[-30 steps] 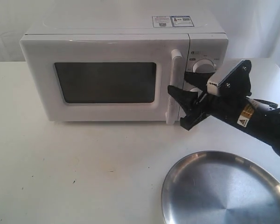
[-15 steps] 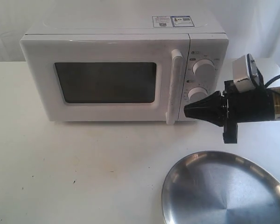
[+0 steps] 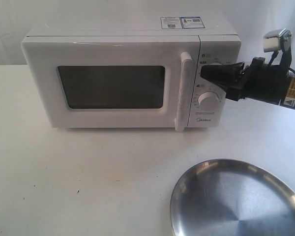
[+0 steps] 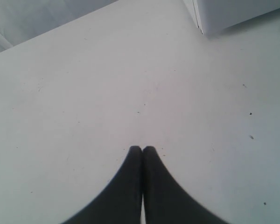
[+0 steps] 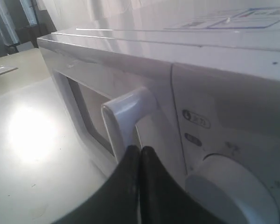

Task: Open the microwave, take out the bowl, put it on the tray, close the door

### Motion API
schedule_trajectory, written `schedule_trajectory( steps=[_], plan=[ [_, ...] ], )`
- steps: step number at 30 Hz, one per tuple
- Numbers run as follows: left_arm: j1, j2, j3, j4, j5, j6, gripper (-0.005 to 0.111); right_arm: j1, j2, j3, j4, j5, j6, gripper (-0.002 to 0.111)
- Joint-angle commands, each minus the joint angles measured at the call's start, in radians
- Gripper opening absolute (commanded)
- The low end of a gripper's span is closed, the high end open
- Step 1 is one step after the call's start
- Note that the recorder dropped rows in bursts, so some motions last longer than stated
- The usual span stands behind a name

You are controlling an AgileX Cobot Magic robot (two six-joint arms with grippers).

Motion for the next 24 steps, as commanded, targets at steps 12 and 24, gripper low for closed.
schedule_trajectory(
  steps=[12, 24],
  plan=[
    [0.002, -0.002, -0.002, -0.002, -0.002, -0.003, 0.000, -0.006, 0.005, -0.019, -0.181, -0.014, -0.092, 0.000],
    [0.002, -0.002, -0.002, -0.002, -0.002, -0.003, 0.000, 0.023, 0.107, -0.019, -0.083, 0.063, -0.252, 0.018]
  ],
)
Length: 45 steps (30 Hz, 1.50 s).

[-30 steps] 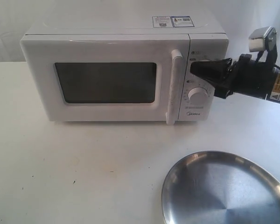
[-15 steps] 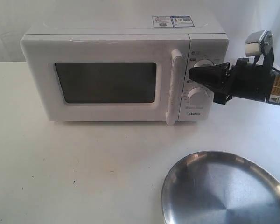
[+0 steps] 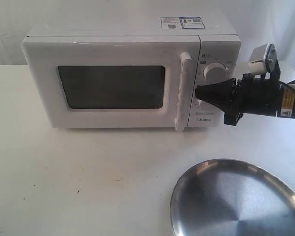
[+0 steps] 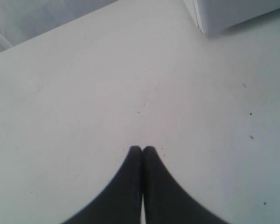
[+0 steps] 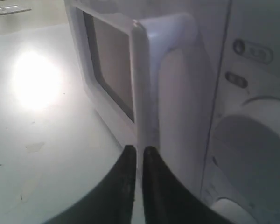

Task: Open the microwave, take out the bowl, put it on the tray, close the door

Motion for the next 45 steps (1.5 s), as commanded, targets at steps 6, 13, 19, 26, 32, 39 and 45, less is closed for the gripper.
schedule_trajectory(
  steps=[6, 13, 19, 26, 32, 39, 45],
  plan=[
    [0.002, -0.002, -0.002, -0.002, -0.002, -0.003, 0.000, 0.067, 0.085, -0.003, 0.198, -0.029, -0.178, 0.068],
    [0.002, -0.002, -0.002, -0.002, -0.002, -0.003, 0.000, 0.145, 0.085, -0.034, 0.219, 0.031, -0.220, 0.066],
    [0.002, -0.002, -0.002, -0.002, -0.002, -0.003, 0.000, 0.216, 0.085, -0.080, 0.224, 0.090, -0.266, 0.063],
    [0.002, -0.002, -0.002, -0.002, -0.002, -0.003, 0.000, 0.240, 0.085, -0.095, 0.258, 0.056, -0.399, 0.039],
    [0.002, -0.002, -0.002, -0.002, -0.002, -0.003, 0.000, 0.240, 0.082, -0.095, 0.169, -0.041, -0.402, 0.000],
    [0.002, -0.002, -0.002, -0.002, -0.002, -0.003, 0.000, 0.277, 0.075, -0.095, -0.006, -0.041, -0.435, 0.000],
    [0.002, -0.002, -0.002, -0.002, -0.002, -0.003, 0.000, 0.342, 0.026, -0.095, -0.094, -0.041, -0.446, 0.000]
  ],
)
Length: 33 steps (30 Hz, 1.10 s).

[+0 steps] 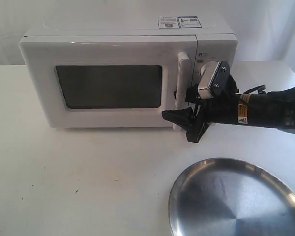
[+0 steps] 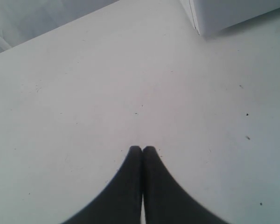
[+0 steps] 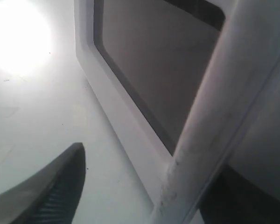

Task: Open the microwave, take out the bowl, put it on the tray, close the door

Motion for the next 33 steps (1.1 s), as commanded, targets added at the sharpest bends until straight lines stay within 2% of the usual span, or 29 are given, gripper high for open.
schedule_trajectory(
  steps=[1, 18, 19, 22, 24, 26, 29, 32, 33],
  plan=[
    [0.002, -0.002, -0.002, -0.002, -0.002, -0.003, 0.000, 0.111, -0.063, -0.056, -0.236, -0.236, -0.153, 0.000],
    [0.002, -0.002, -0.002, -0.002, -0.002, -0.003, 0.000, 0.121, -0.278, -0.056, -0.198, -0.236, -0.114, 0.000],
    [0.002, -0.002, -0.002, -0.002, -0.002, -0.003, 0.000, 0.121, -0.296, -0.056, -0.187, -0.197, -0.086, 0.000],
    [0.002, -0.002, -0.002, -0.002, 0.000, -0.003, 0.000, 0.121, -0.342, -0.056, -0.128, 0.069, 0.099, 0.000],
    [0.002, -0.002, -0.002, -0.002, 0.000, -0.003, 0.000, 0.121, -0.359, -0.053, -0.130, 0.153, 0.213, 0.000],
    [0.002, -0.002, -0.002, -0.002, 0.000, -0.003, 0.000, 0.121, -0.373, -0.040, -0.169, 0.164, 0.256, 0.004],
    [0.002, -0.002, -0.002, -0.002, 0.000, -0.003, 0.000, 0.121, -0.386, -0.006, -0.256, 0.127, 0.320, 0.017],
    [0.002, -0.002, -0.002, -0.002, 0.000, -0.003, 0.000, 0.121, -0.402, 0.034, -0.298, 0.133, 0.318, 0.029],
    [0.002, -0.002, -0.002, -0.002, 0.000, -0.003, 0.000, 0.121, -0.406, 0.044, -0.291, 0.138, 0.317, 0.030]
  ],
)
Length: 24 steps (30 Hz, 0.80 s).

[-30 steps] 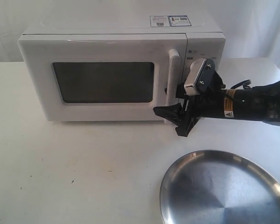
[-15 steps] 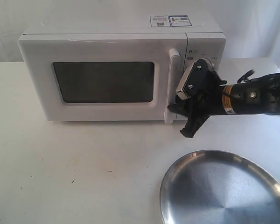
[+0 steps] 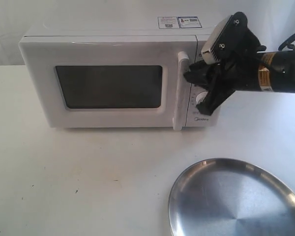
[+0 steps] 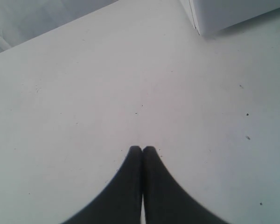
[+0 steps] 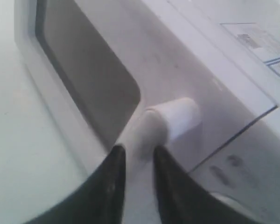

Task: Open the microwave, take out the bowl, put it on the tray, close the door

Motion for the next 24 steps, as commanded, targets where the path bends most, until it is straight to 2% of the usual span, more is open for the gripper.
schedule_trajectory(
  steps=[1, 6, 10, 12, 19, 24],
  plan=[
    [0.002, -0.002, -0.002, -0.002, 0.000, -0.003, 0.000, 0.058, -0.030, 0.053, -0.050, -0.248, 0.005, 0.030],
    [0.002, -0.002, -0.002, -0.002, 0.000, -0.003, 0.000, 0.055, -0.054, 0.096, 0.048, -0.127, 0.006, 0.030],
    [0.002, -0.002, -0.002, -0.002, 0.000, -0.003, 0.000, 0.027, -0.085, 0.132, 0.129, 0.041, 0.006, 0.030],
    [0.002, -0.002, -0.002, -0.002, 0.000, -0.003, 0.000, 0.003, -0.100, 0.155, 0.154, 0.067, 0.006, 0.030],
    [0.002, -0.002, -0.002, -0.002, 0.000, -0.003, 0.000, -0.068, -0.121, 0.233, 0.232, -0.052, -0.049, 0.030],
    [0.002, -0.002, -0.002, -0.002, 0.000, -0.003, 0.000, -0.103, -0.114, 0.336, 0.493, -0.273, -0.327, 0.030]
  ],
)
